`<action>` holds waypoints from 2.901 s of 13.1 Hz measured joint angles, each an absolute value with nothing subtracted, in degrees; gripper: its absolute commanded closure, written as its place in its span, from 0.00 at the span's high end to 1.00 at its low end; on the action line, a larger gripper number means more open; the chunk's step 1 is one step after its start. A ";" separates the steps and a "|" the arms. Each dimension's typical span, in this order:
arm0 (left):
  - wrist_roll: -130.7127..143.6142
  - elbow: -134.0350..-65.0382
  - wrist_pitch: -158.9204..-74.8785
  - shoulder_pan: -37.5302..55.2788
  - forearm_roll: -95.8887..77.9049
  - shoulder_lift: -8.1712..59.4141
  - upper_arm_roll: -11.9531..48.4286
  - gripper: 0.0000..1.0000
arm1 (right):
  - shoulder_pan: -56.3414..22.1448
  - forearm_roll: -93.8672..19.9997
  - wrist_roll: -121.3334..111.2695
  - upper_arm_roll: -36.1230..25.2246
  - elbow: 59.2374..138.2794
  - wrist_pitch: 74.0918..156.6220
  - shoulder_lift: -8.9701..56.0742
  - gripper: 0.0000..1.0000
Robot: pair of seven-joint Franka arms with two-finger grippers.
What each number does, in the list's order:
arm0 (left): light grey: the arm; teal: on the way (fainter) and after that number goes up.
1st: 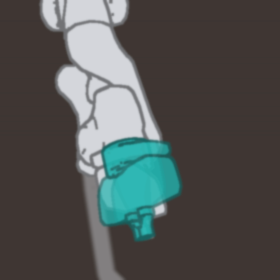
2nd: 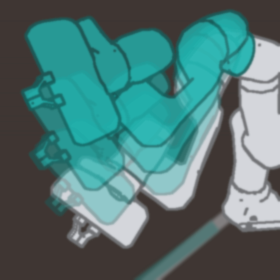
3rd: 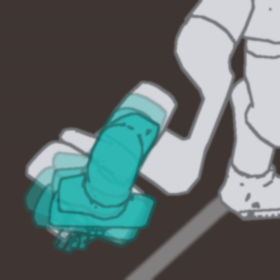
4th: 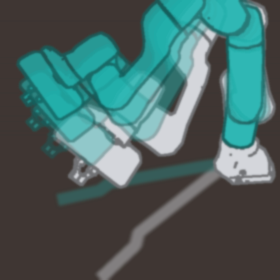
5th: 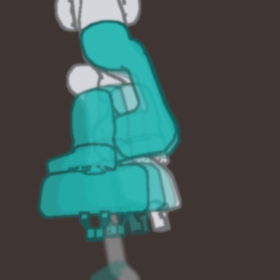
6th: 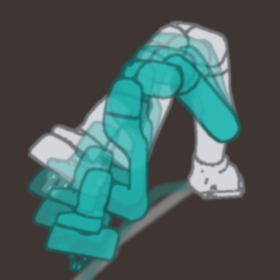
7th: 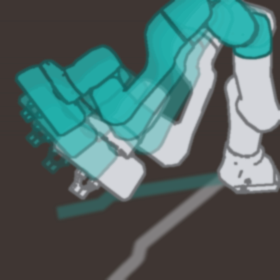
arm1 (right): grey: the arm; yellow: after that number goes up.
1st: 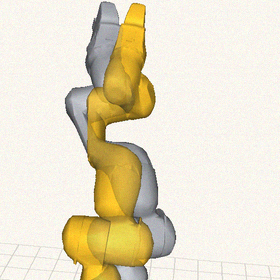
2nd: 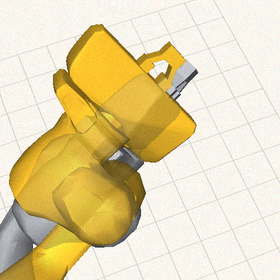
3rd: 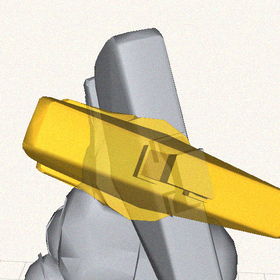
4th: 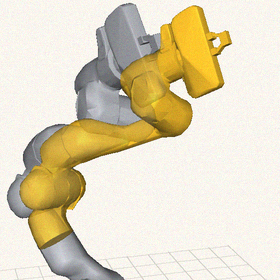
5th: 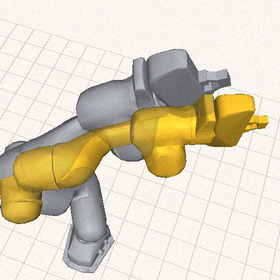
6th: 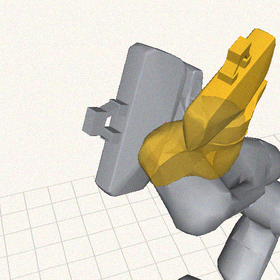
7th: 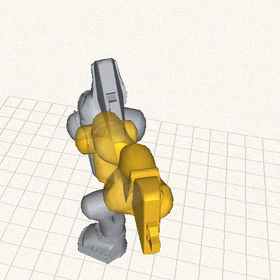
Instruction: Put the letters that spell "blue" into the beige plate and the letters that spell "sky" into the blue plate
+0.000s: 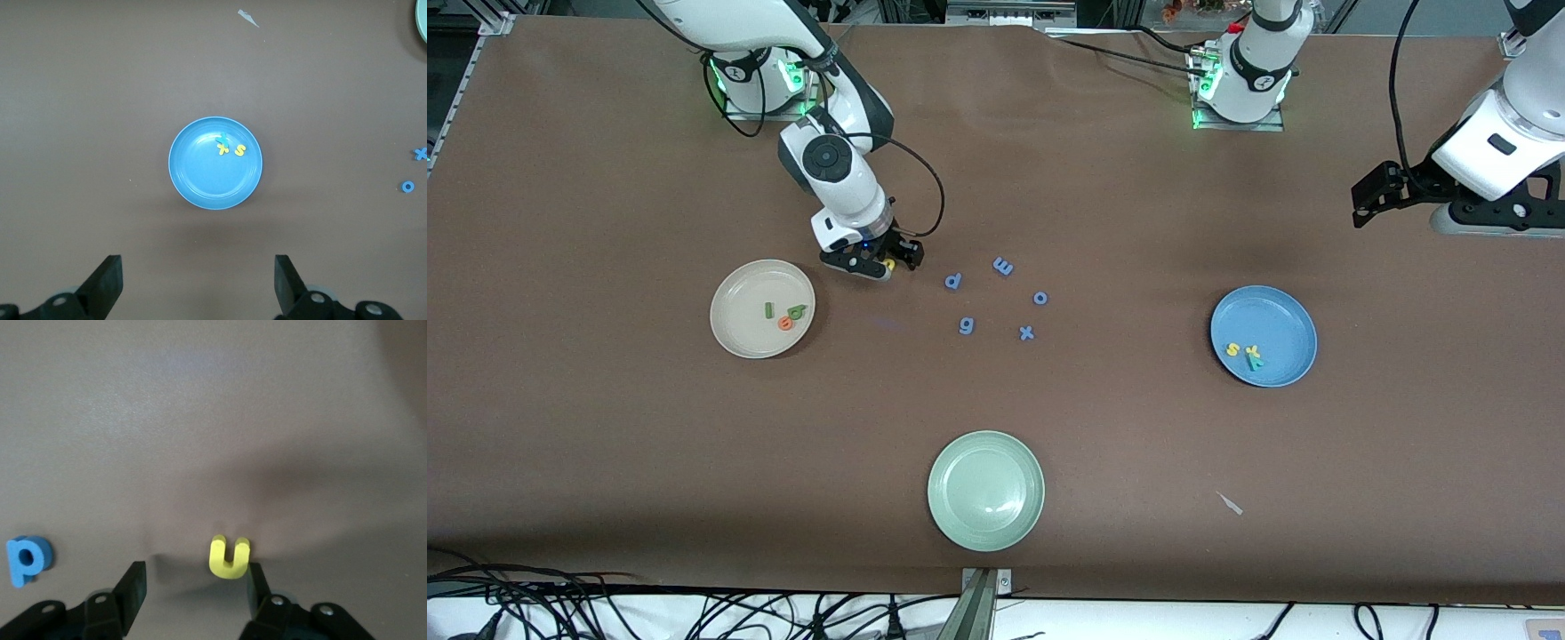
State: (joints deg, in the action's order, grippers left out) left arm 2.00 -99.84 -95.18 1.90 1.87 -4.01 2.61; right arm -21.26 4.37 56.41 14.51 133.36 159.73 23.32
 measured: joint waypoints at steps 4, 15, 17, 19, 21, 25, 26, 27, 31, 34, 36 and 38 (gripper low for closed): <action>2.00 -99.37 -94.42 2.15 1.87 -3.61 2.72 1.00 | -21.25 4.84 56.15 12.82 133.35 160.32 23.61 0.68; 1.99 -99.13 -94.22 2.10 1.87 -3.36 2.69 1.00 | -21.32 5.18 54.36 11.75 133.15 159.84 22.92 0.04; 1.99 -99.11 -94.21 2.10 1.87 -3.36 2.69 1.00 | -21.25 5.36 48.33 8.82 131.00 153.09 21.71 0.05; 1.99 -99.10 -94.20 2.09 1.87 -3.35 2.69 1.00 | -21.10 5.11 37.75 4.31 125.24 138.97 19.33 0.05; 1.99 -99.09 -94.19 2.09 1.87 -3.34 2.69 1.00 | -20.93 2.24 25.20 -1.09 118.94 127.71 17.44 0.10; 1.99 -99.08 -94.19 2.08 1.87 -3.34 2.69 1.00 | -20.54 -3.76 9.11 -8.69 119.34 126.21 17.29 0.75; 1.99 -99.08 -94.19 2.08 1.87 -3.34 2.69 1.00 | -20.51 -6.49 7.59 -9.38 120.84 127.82 17.57 0.83; 1.99 -99.08 -94.19 2.09 1.87 -3.34 2.69 1.00 | -20.54 -9.07 6.93 -9.70 121.91 128.76 17.77 0.88; 1.99 -99.08 -94.19 2.08 1.87 -3.34 2.69 1.00 | -20.59 -11.86 6.68 -10.62 119.06 124.18 17.34 0.98; 1.99 -99.08 -94.18 2.09 1.87 -3.34 2.69 1.00 | -20.68 -9.73 6.57 -11.58 106.34 110.90 16.34 0.98; 1.99 -99.07 -94.18 2.08 1.87 -3.34 2.69 1.00 | -20.66 -6.60 6.37 -12.30 98.86 104.47 15.87 0.99; 1.99 -99.07 -94.18 2.09 1.87 -3.34 2.69 1.00 | -20.69 -5.61 6.24 -12.42 94.25 100.94 15.74 1.00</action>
